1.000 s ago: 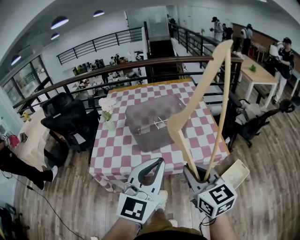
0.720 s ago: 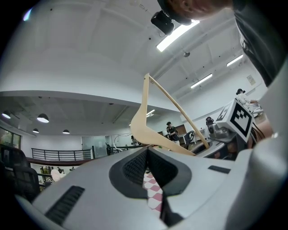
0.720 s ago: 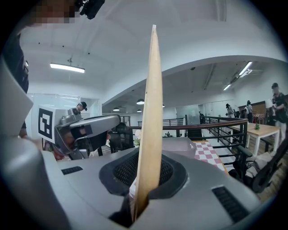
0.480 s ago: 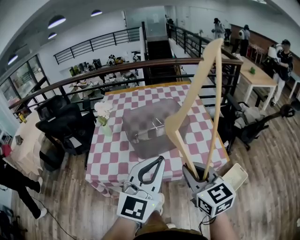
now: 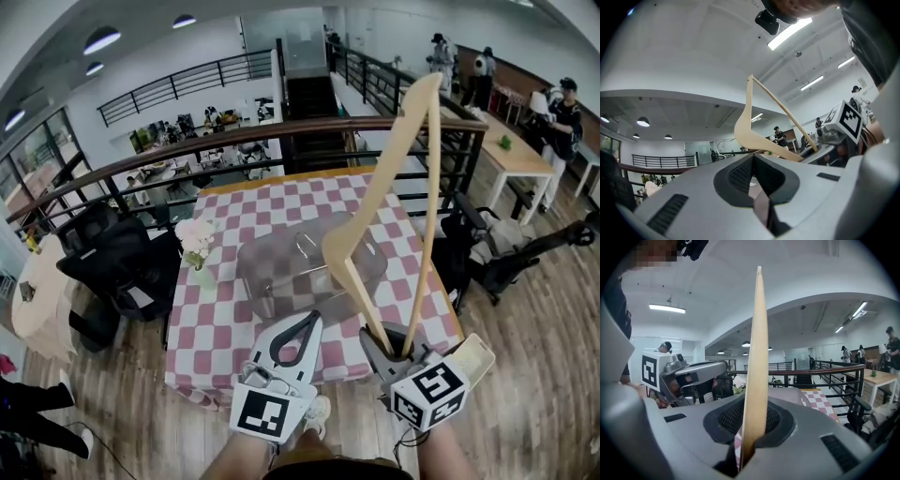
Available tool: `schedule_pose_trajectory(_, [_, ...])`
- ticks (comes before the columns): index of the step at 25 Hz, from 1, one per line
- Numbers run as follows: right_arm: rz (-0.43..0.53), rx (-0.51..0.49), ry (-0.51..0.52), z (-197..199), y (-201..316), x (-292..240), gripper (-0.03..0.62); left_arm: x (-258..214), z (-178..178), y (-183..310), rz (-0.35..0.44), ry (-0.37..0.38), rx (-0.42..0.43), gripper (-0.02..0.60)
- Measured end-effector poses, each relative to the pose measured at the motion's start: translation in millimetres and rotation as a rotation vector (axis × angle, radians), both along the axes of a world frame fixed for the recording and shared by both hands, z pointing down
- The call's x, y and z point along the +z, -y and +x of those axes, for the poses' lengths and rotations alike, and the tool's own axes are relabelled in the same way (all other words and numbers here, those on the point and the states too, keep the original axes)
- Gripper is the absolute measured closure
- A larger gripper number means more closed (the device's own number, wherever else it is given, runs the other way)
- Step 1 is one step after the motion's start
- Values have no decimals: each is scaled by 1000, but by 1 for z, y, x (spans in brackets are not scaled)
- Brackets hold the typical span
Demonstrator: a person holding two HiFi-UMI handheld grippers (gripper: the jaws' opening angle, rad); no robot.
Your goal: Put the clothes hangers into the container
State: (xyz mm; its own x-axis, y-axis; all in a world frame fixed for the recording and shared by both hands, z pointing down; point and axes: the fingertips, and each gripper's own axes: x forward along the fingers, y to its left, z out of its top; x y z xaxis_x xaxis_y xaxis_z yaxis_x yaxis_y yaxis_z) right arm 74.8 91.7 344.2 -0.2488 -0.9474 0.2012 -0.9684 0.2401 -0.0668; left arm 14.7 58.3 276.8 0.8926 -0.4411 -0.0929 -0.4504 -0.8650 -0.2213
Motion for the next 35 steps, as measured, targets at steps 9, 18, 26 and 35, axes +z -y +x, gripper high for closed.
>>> schedule_pose_trajectory(9, [-35, -15, 4, 22, 69, 1, 540, -1, 15, 75, -1, 16, 1, 574])
schedule_pose_trajectory(18, [-73, -74, -43, 27, 130, 4, 540, -2, 10, 137, 74, 61, 5, 574])
schedule_pose_trajectory(26, [-110, -84, -60, 31, 169, 15, 540, 11, -3, 189, 39, 56, -14, 574])
schedule_pose_trajectory(35, [-120, -69, -95, 35, 185, 19, 540, 16, 5, 207, 23, 39, 27, 574])
